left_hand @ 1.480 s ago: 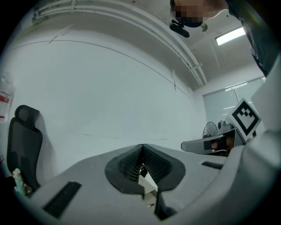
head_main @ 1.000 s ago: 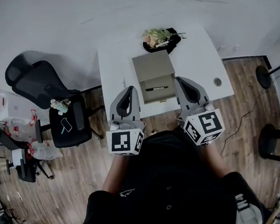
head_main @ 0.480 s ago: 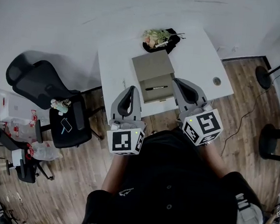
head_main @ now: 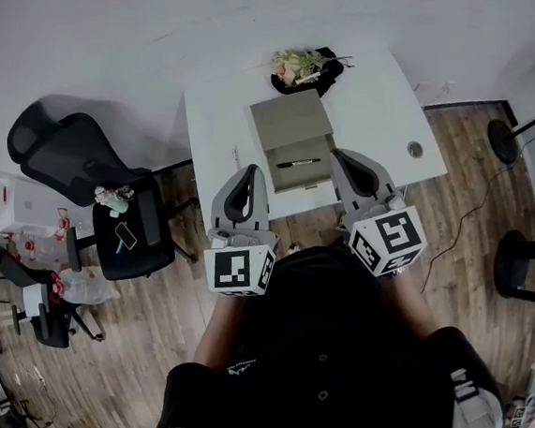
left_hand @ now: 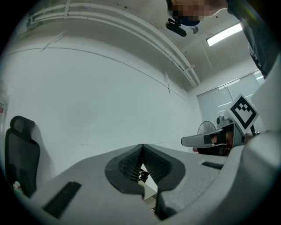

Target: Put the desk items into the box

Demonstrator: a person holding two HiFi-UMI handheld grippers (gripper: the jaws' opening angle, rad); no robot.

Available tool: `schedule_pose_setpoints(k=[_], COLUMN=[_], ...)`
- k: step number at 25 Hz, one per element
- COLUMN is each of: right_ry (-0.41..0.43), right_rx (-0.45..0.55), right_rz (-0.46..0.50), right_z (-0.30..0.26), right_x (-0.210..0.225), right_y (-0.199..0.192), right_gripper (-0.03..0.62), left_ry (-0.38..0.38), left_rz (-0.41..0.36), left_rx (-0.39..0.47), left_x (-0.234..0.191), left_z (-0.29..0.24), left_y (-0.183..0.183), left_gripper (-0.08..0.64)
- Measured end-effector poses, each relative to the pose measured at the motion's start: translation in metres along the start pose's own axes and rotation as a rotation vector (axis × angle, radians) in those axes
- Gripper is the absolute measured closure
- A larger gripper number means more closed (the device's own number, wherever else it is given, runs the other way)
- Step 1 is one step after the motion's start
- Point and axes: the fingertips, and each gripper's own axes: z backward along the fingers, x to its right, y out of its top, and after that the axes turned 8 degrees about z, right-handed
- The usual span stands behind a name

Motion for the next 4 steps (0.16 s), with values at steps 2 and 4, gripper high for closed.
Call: schedule_pose_setpoints(k=[2, 4], right_ry=[-0.001, -0.001], right_rx=[-0.004, -0.007], right_rz=[-0.001, -0.001], right_z=[-0.0021, -0.0041], right_x=[0.0011, 0.0024], right_y=[-0.0030, -0.0057], right_gripper=[0.594, 0.594], left_ry=[0.006, 0.011], left_rz=[0.005, 0.009], left_rx=[0.000, 0.001], left_x=[-0.0027, -0.0051], left_z=[-0.0010, -0.0024], left_y=[-0.0026, -0.0052], left_gripper=[0.552, 0.552])
